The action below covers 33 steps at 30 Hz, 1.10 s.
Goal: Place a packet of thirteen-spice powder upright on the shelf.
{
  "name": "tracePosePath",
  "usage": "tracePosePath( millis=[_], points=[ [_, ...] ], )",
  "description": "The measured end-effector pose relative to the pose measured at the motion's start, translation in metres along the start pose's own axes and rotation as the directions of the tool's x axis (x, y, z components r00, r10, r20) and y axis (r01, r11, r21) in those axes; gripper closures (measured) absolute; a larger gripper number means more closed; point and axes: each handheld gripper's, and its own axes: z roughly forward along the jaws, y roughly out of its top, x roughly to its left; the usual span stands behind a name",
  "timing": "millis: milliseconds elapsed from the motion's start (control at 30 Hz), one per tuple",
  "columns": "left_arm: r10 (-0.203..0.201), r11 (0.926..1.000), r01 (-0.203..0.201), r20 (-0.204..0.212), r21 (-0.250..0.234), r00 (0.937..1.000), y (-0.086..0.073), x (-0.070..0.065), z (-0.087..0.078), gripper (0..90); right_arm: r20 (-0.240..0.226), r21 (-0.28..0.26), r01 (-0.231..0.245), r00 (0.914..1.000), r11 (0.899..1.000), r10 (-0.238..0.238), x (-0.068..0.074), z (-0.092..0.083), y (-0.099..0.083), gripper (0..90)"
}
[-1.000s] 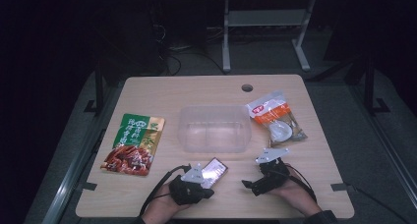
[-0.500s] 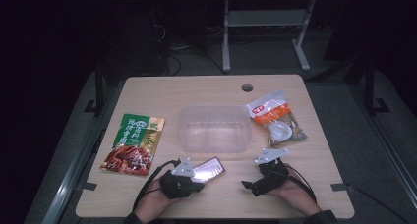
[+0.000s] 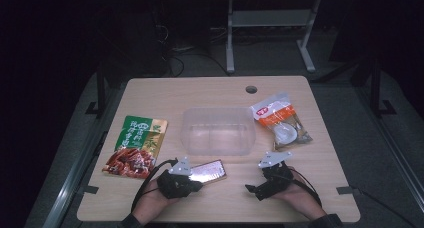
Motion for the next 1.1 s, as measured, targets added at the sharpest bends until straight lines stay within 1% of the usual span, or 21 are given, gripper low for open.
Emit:
tracePosePath(
  millis=[33,67,100,133,167,200,233,367,433,467,500,567,600,633,700,733,833,967,1033,1067,1100],
  points=[
    [-0.003,0.9999,0.003,0.003,-0.013,1.0,0.001,-0.001,-0.002,81.4,-0.001,0.0,0.003,1.0,1.0,-0.003,0.0,0.0,0.0,1.2],
    [0.011,0.9998,-0.011,0.006,-0.017,0.9999,0.001,0.0,-0.005,79.6,-0.002,-0.001,-0.001,1.0,1.0,0.001,0.001,0.0,0.0,1.2],
    [0.011,0.9998,-0.011,0.006,-0.017,0.9999,0.001,0.0,-0.005,76.9,-0.002,-0.001,-0.001,1.0,1.0,0.001,0.001,0.0,0.0,1.2],
    [0.021,0.9994,-0.02,0.011,-0.03,0.9997,0.001,0.002,-0.009,74.5,-0.003,-0.001,0.0,1.0,1.0,0.0,0.001,0.0,0.0,1.2],
    [0.021,0.9994,-0.02,0.011,-0.03,0.9997,0.001,0.002,-0.009,72.6,-0.003,0.0,0.004,1.0,1.0,-0.004,0.0,0.0,0.0,1.2],
    [0.012,0.9991,-0.012,0.013,-0.041,0.9998,0.0,0.003,-0.012,72.6,-0.003,0.0,0.004,1.0,1.0,-0.004,0.0,0.0,0.0,1.2],
    [0.011,0.999,-0.011,0.01,-0.042,0.9999,-0.001,0.007,-0.017,65.1,-0.004,0.0,0.006,1.0,1.0,-0.006,0.0,0.0,0.0,1.1],
    [0.021,0.9979,-0.022,-0.009,-0.06,0.9997,-0.002,0.013,-0.023,55.1,-0.005,-0.002,0.003,1.0,1.0,-0.003,0.0,0.0,0.0,1.1],
    [0.022,0.9971,-0.024,-0.019,-0.072,0.9996,-0.005,0.019,-0.028,49.2,-0.005,-0.002,0.008,1.0,1.0,-0.008,0.0,0.0,0.0,1.2],
    [0.022,0.9972,-0.023,-0.018,-0.07,0.9996,-0.007,0.021,-0.03,46.5,-0.006,-0.002,0.007,1.0,1.0,-0.007,0.0,0.0,0.0,1.2],
    [0.031,0.9971,-0.033,-0.023,-0.068,0.9992,-0.008,0.024,-0.03,43.5,-0.005,-0.002,0.007,1.0,1.0,-0.007,0.0,0.0,0.0,1.2],
    [0.026,0.9971,-0.027,-0.023,-0.071,0.9994,-0.009,0.025,-0.03,36.9,-0.005,-0.002,0.007,1.0,1.0,-0.007,0.0,0.0,0.001,1.2],
    [0.037,0.9976,-0.038,-0.016,-0.058,0.9992,-0.012,0.029,-0.029,35.3,-0.006,-0.002,0.008,1.0,1.0,-0.008,0.0,0.0,0.0,1.1],
    [0.045,0.9974,-0.046,-0.016,-0.055,0.9989,-0.014,0.03,-0.028,33.9,-0.006,-0.003,0.005,1.0,1.0,-0.005,0.0,0.0,0.001,1.1],
    [0.067,0.9969,-0.068,-0.026,-0.038,0.9974,-0.016,0.032,-0.025,28.3,-0.006,-0.004,0.006,1.0,1.0,-0.006,0.0,0.0,0.001,1.1],
    [0.071,0.9964,-0.072,-0.031,-0.044,0.997,-0.017,0.032,-0.023,26.4,-0.006,-0.004,0.006,1.0,1.0,-0.006,0.0,0.0,0.001,1.1],
    [0.081,0.9957,-0.082,-0.03,-0.042,0.9963,-0.018,0.033,-0.021,19.7,-0.005,-0.005,0.005,1.0,1.0,-0.005,0.0,0.001,0.001,1.2],
    [0.099,0.9939,-0.101,-0.026,-0.046,0.9947,-0.016,0.034,-0.015,16.3,-0.007,-0.005,0.006,1.0,1.0,-0.006,0.0,0.001,0.001,1.2],
    [0.098,0.9941,-0.099,-0.022,-0.045,0.995,-0.015,0.034,-0.013,16.2,-0.007,-0.003,0.003,1.0,1.0,-0.003,0.0,0.001,0.001,1.2],
    [0.106,0.9935,-0.107,-0.03,-0.037,0.9939,-0.014,0.036,-0.01,16.2,-0.007,-0.002,0.006,1.0,1.0,-0.006,0.001,0.001,0.001,1.2],
    [0.1,0.9941,-0.101,-0.027,-0.04,0.9947,-0.014,0.036,-0.008,16.2,-0.008,-0.001,0.006,1.0,1.0,-0.006,0.001,0.001,0.001,1.2]
  ],
)
